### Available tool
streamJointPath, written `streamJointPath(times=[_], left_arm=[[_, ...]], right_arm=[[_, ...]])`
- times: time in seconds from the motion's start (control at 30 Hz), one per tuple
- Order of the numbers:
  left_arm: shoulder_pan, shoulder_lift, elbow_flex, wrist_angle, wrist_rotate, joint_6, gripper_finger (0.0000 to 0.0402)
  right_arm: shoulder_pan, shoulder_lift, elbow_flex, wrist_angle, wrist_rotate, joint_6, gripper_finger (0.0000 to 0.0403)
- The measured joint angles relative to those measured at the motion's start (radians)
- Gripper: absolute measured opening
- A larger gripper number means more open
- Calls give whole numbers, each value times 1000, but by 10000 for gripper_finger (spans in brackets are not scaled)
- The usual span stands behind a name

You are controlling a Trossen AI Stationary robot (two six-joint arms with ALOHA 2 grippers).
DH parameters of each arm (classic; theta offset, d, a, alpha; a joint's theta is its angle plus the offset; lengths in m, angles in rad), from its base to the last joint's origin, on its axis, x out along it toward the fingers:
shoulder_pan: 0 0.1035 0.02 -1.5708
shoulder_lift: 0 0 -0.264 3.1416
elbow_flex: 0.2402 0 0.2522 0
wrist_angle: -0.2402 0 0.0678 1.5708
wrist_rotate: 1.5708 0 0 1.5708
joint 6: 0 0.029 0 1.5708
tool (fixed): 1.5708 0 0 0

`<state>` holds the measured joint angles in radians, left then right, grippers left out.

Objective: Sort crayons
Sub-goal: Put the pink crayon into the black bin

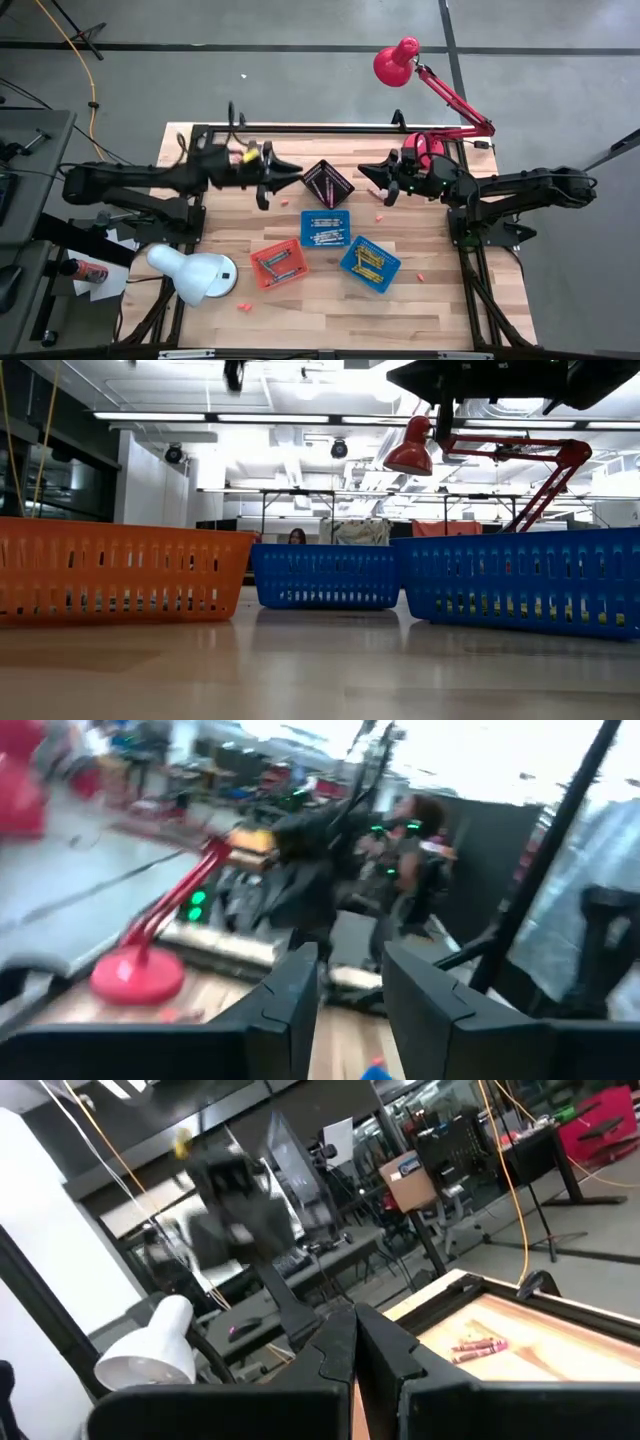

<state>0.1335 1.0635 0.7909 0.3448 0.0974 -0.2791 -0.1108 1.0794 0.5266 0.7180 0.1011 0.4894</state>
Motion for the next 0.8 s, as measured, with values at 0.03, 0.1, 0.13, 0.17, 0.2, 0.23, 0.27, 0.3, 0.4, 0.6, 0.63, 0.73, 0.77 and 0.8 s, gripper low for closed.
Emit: streamJointPath(times=[0.03, 0.1, 0.13, 0.17, 0.2, 0.23, 0.27, 0.3, 0.4, 0.6, 0.63, 0.73, 0.77, 0.8], left_arm=[[-9, -4, -52, 47, -32, -29, 97], [-14, -4, -146, 177, -59, -88, 93], [-14, -5, -179, 249, -62, -104, 92], [-14, -6, -203, 311, -64, -105, 91], [-13, -9, -220, 355, -66, -95, 90], [-10, -10, -232, 374, -66, -74, 90], [-8, -9, -238, 373, -66, -53, 90], [-7, -8, -240, 358, -66, -36, 90], [-7, -8, -239, 358, -66, -14, 92], [-7, -8, -239, 358, -66, -14, 92], [-7, -8, -239, 357, -66, -14, 92], [-7, -8, -239, 357, -66, -14, 92], [-7, -8, -239, 357, -66, -14, 92], [-7, -8, -239, 356, -66, -15, 92]], right_arm=[[0, 0, 0, 0, 0, -3, 0], [0, 0, 0, 0, 0, -26, 0], [0, 0, 0, 0, 0, -38, 0], [0, 0, 0, 0, 0, -43, 0], [0, 0, 0, 0, 1, -44, 0], [-1, 0, 0, 0, 1, -45, 0], [-1, 0, 0, 0, 1, -45, 0], [0, 0, 0, 0, 1, -45, 0], [0, 0, 0, -2, 0, -45, 0], [-1, 0, 0, -2, 1, -13, 0], [-2, 0, 2, -9, 0, 10, 0], [-7, 0, 72, -194, -8, 19, 2], [-7, 0, 112, -300, -9, -3, 4], [-7, 7, 159, -417, -8, -34, 8]])
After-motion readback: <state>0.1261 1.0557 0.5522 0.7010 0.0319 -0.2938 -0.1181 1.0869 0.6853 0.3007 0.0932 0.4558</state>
